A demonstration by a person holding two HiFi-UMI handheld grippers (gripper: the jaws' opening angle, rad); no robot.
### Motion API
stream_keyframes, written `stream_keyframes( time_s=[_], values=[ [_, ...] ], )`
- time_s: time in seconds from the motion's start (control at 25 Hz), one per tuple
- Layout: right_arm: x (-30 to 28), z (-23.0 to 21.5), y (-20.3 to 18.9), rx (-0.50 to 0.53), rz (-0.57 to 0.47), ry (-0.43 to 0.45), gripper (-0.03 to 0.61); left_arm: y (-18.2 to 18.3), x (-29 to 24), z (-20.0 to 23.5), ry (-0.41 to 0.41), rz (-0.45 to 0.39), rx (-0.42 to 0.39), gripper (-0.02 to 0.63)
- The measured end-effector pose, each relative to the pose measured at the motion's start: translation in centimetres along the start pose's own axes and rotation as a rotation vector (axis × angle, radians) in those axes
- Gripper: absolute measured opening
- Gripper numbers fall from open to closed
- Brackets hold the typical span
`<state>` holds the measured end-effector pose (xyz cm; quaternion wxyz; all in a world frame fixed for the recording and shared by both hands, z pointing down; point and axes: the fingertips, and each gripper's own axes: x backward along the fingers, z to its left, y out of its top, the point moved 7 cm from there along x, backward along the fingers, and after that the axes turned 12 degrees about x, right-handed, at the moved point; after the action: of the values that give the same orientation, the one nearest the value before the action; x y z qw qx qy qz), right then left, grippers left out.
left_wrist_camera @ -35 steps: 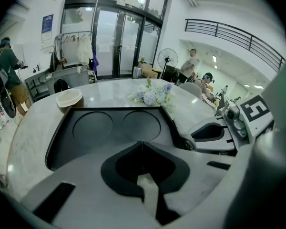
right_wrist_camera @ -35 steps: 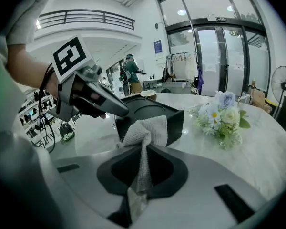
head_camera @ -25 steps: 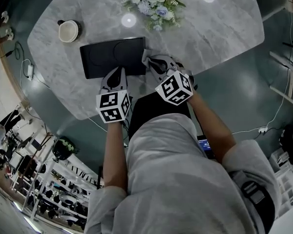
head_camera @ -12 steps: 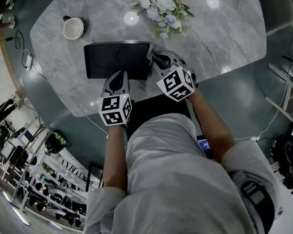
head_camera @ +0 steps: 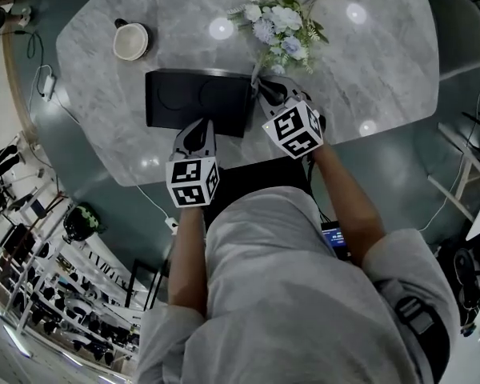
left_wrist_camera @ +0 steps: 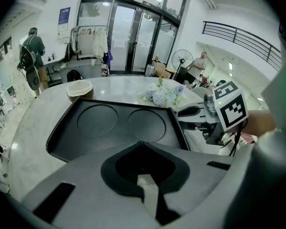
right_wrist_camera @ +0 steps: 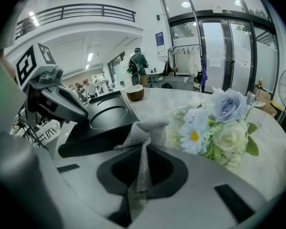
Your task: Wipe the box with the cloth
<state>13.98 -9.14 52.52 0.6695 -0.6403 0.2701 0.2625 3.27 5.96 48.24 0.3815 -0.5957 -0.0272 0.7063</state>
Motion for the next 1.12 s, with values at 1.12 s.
stream_keyframes(
  time_s=[1.12],
  values=[
    [1.4,-0.5,1.1,0.015,-0.025,-0.024,0.043,1.1,2.2,2.1,0.017,-0.108,0.161,0.025]
  ],
)
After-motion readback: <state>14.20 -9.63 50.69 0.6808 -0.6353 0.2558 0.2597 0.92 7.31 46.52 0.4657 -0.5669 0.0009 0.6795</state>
